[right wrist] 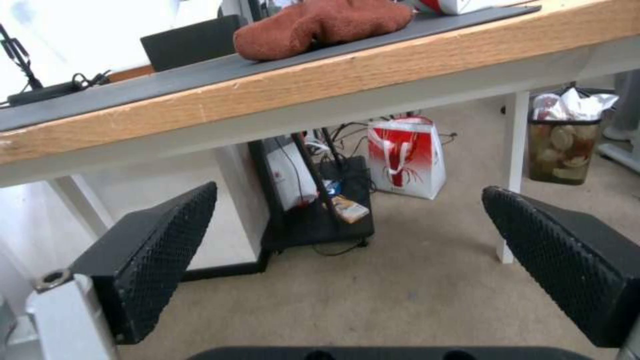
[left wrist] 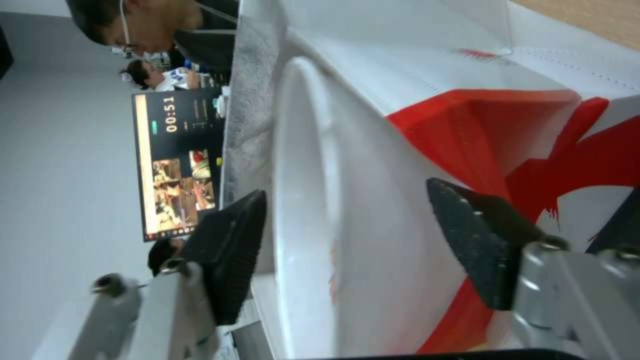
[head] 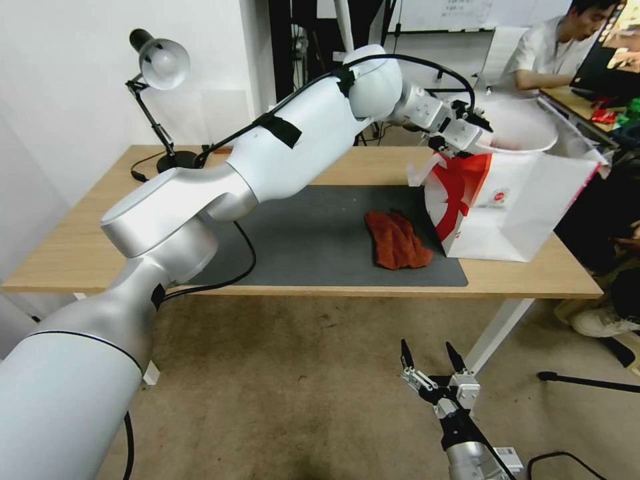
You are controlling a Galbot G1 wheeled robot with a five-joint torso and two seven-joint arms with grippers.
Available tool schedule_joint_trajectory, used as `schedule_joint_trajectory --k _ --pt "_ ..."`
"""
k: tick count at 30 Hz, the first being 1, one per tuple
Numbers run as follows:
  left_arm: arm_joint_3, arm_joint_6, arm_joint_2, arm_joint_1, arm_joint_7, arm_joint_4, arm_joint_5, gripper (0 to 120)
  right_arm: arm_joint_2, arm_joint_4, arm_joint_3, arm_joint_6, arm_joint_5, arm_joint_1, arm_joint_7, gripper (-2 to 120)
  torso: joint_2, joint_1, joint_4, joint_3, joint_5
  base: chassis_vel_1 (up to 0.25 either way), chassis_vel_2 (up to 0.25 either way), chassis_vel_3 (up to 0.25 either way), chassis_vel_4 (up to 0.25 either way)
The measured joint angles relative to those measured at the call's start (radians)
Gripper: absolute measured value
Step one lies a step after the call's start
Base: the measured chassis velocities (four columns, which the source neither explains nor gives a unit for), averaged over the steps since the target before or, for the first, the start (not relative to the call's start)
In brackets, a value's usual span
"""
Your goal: Sweep shrimp from table into container with towel, then put container into takeout bag.
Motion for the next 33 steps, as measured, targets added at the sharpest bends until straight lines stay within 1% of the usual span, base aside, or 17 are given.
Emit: schedule_joint_trajectory --k 8,10,11,13,14,15,16,18,21,23,24,26,27,29,30,31,33 --pt "0.013 0.045 0.029 0.005 -0.044 -0.031 -0.063 94 0.001 0.001 -0.002 -0.005 0.0 0.0 0.001 100 0.0 0.0 0.0 0.0 0.0 0.0 0.0 0.0 0.0" --pt "0.043 0.106 0.053 0.008 -0.104 -0.052 -0.168 99 0.0 0.003 -0.003 -0.009 0.0 0.0 0.002 100 0.0 0.0 0.0001 0.0 0.0 0.0 0.0 0.0 0.0" --pt "0.043 0.106 0.053 0.008 -0.104 -0.052 -0.168 99 0.0 0.003 -0.003 -0.009 0.0 0.0 0.002 100 0.0 0.0 0.0001 0.0 0.0 0.0 0.0 0.0 0.0" --pt "0.097 0.212 0.084 0.009 -0.203 -0.088 -0.379 100 -0.004 0.003 -0.006 -0.012 0.0 0.004 0.003 100 0.0 0.0 0.0002 0.0 0.0 0.0 0.0 0.0 0.0" --pt "0.097 0.212 0.084 0.009 -0.203 -0.088 -0.379 100 -0.004 0.003 -0.006 -0.012 0.0 0.004 0.003 100 0.0 0.0 0.0002 0.0 0.0 0.0 0.0 0.0 0.0" --pt "0.115 0.253 0.093 0.013 -0.248 -0.1 -0.47 100 -0.004 0.003 -0.008 -0.014 0.0 0.006 0.004 100 0.0 0.0 0.0002 0.0 0.0 0.0 0.0 0.0 0.0" --pt "0.115 0.253 0.093 0.013 -0.248 -0.1 -0.47 100 -0.004 0.003 -0.008 -0.014 0.0 0.006 0.004 100 0.0 0.0 0.0002 0.0 0.0 0.0 0.0 0.0 0.0" --pt "0.143 0.3 0.104 0.022 -0.343 -0.115 -0.597 100 -0.005 0.002 -0.012 -0.016 0.0 0.009 0.005 100 0.0 0.0 0.0 0.0 0.0 0.0 0.0 0.0 0.0" --pt "0.154 0.314 0.107 0.028 -0.398 -0.12 -0.663 100 -0.004 0.001 -0.014 -0.016 0.0 0.011 0.005 100 0.0 0.0 0.0001 0.0 -0.0001 0.0 0.0 0.0 0.0" --pt "0.17 0.379 0.109 0.037 -0.542 -0.139 -0.869 100 -0.005 -0.003 -0.018 -0.016 0.0 0.014 0.005 100 0.0 0.0 0.0 0.0 0.0 0.0 0.0 0.0 0.0" --pt "0.17 0.379 0.109 0.037 -0.542 -0.139 -0.869 100 -0.005 -0.003 -0.018 -0.016 0.0 0.014 0.005 100 0.0 0.0 0.0 0.0 0.0 0.0 0.0 0.0 0.0" --pt "0.157 0.458 0.102 0.06 -0.743 -0.171 -1.208 100 -0.007 -0.006 -0.022 -0.017 0.002 0.018 0.006 100 0.0 0.0 -0.0002 0.0 0.0 0.0 0.0 0.0 0.0" --pt "0.157 0.458 0.102 0.06 -0.743 -0.171 -1.208 100 -0.007 -0.006 -0.022 -0.017 0.002 0.018 0.006 100 0.0 0.0 -0.0002 0.0 0.0 0.0 0.0 0.0 0.0" --pt "0.117 0.537 0.108 0.091 -0.917 -0.242 -1.486 100 -0.009 -0.006 -0.024 -0.017 0.005 0.023 0.006 100 0.0 0.0 0.0001 0.0 0.0002 0.0 0.0 0.0 0.0" --pt "0.117 0.537 0.108 0.091 -0.917 -0.242 -1.486 100 -0.009 -0.006 -0.024 -0.017 0.005 0.023 0.006 100 0.0 0.0 0.0001 0.0 0.0002 0.0 0.0 0.0 0.0" --pt "0.088 0.58 0.113 0.11 -0.988 -0.28 -1.601 100 -0.01 -0.006 -0.025 -0.017 0.007 0.024 0.005 100 0.0 0.0 -0.0001 0.0 0.0002 0.0 0.0 0.0 0.0" --pt "0.07 0.6 0.117 0.122 -1.02 -0.3 -1.649 100 -0.011 -0.006 -0.025 -0.017 0.008 0.025 0.005 100 0.0 0.0 0.0 0.0 0.0002 0.0 0.0 0.0 0.0"
